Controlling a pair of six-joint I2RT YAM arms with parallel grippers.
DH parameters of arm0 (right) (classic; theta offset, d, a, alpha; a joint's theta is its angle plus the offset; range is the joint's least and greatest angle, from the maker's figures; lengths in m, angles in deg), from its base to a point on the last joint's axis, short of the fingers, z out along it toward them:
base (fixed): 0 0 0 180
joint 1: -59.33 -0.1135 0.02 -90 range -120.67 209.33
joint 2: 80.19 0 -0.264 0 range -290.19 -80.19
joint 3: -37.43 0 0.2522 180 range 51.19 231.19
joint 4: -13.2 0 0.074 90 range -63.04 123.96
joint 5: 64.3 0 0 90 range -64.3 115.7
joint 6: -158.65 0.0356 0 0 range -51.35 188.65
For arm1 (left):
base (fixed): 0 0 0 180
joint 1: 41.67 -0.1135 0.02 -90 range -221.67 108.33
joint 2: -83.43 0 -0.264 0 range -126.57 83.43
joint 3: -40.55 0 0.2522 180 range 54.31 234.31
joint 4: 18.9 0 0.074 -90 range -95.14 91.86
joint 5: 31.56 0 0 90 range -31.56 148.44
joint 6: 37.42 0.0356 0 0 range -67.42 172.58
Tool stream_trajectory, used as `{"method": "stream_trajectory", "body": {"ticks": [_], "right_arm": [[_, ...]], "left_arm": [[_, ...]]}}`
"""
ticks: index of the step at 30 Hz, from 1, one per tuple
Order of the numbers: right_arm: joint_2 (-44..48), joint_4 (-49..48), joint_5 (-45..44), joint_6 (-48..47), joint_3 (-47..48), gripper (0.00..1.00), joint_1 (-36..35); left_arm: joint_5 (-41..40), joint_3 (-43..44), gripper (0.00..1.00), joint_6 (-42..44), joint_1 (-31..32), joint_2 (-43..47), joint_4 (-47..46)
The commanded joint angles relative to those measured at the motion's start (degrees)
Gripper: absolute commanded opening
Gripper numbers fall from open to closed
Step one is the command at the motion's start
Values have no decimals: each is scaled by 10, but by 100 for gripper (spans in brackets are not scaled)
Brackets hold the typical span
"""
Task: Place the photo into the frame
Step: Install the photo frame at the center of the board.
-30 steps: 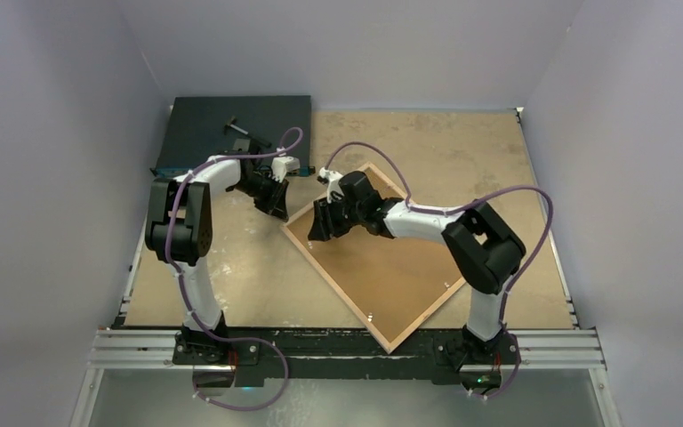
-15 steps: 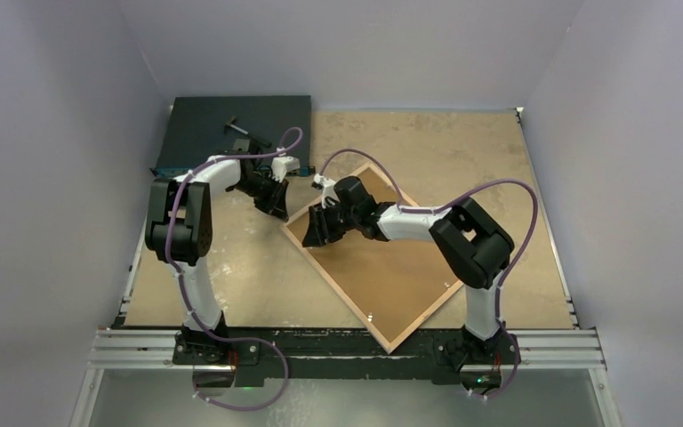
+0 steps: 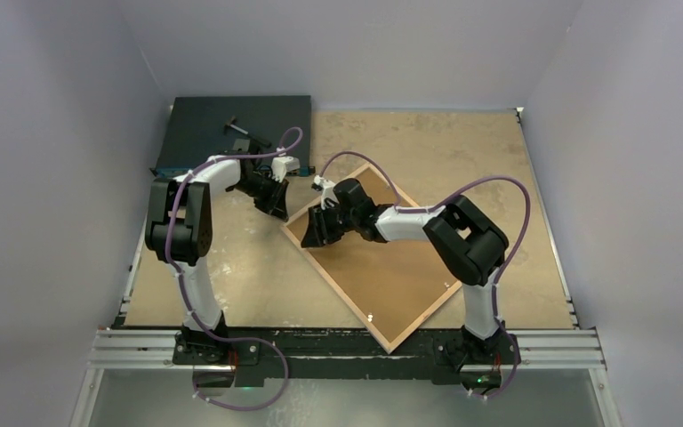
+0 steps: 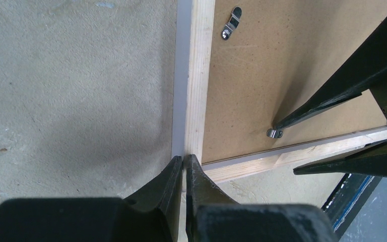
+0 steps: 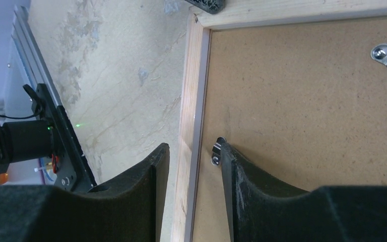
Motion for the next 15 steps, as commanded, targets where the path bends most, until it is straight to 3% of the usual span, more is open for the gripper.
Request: {"method": "stream_trajectory", "body": {"ticks": [1,15], "right_arm": [[-13,-28,20,11,-4,45,-2],[-12,-24,41,7,-7,41,-5]], "left_arm": [[16,4,3,5,2,-3,-9],[15,7,3,4,2,-3,-8]]}}
